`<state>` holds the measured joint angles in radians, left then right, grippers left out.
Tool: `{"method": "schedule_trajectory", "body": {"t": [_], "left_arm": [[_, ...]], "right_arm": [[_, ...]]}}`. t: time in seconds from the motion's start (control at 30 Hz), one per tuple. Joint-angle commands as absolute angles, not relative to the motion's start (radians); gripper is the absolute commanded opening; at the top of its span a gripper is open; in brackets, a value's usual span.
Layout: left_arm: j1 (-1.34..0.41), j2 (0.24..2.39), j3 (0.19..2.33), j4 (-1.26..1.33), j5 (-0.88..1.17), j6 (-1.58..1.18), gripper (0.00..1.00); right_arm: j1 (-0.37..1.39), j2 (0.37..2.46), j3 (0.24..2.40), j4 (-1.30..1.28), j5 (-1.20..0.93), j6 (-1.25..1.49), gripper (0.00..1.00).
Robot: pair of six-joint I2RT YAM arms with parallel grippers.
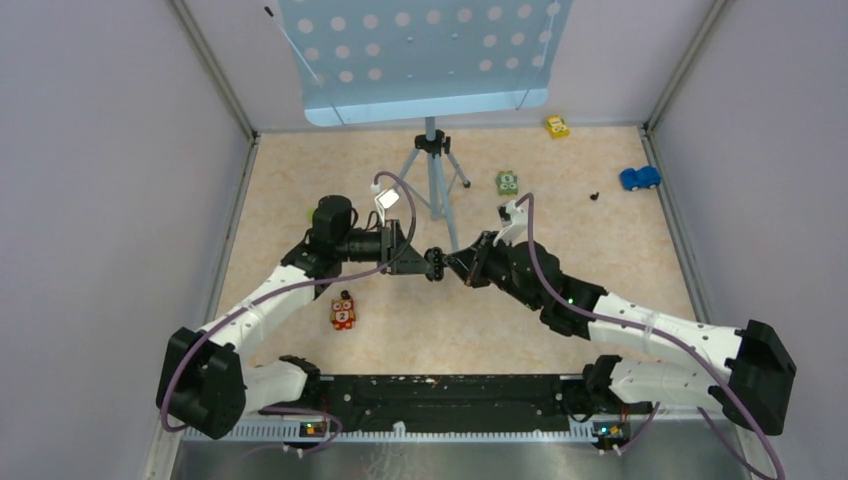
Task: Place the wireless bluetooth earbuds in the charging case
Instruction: Insert the right earbud into the right side groove of the charging case.
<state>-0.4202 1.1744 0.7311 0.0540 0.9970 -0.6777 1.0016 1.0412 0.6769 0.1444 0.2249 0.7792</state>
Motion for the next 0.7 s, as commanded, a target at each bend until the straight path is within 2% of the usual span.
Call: {"method": "schedule_trajectory", "body": {"t": [0.0, 0.67], "left_arm": [[-0.425, 1.189, 0.750, 0.100, 1.055, -0.660, 0.00], [-0.425, 1.220, 0.760, 0.060, 1.063, -0.636, 0.00]], "right_arm": [[1.012, 1.063, 0.734, 0.198, 0.259, 0.771, 0.00], [1.014, 1.114, 0.728, 0.228, 0.243, 0.765, 0.00]]}}
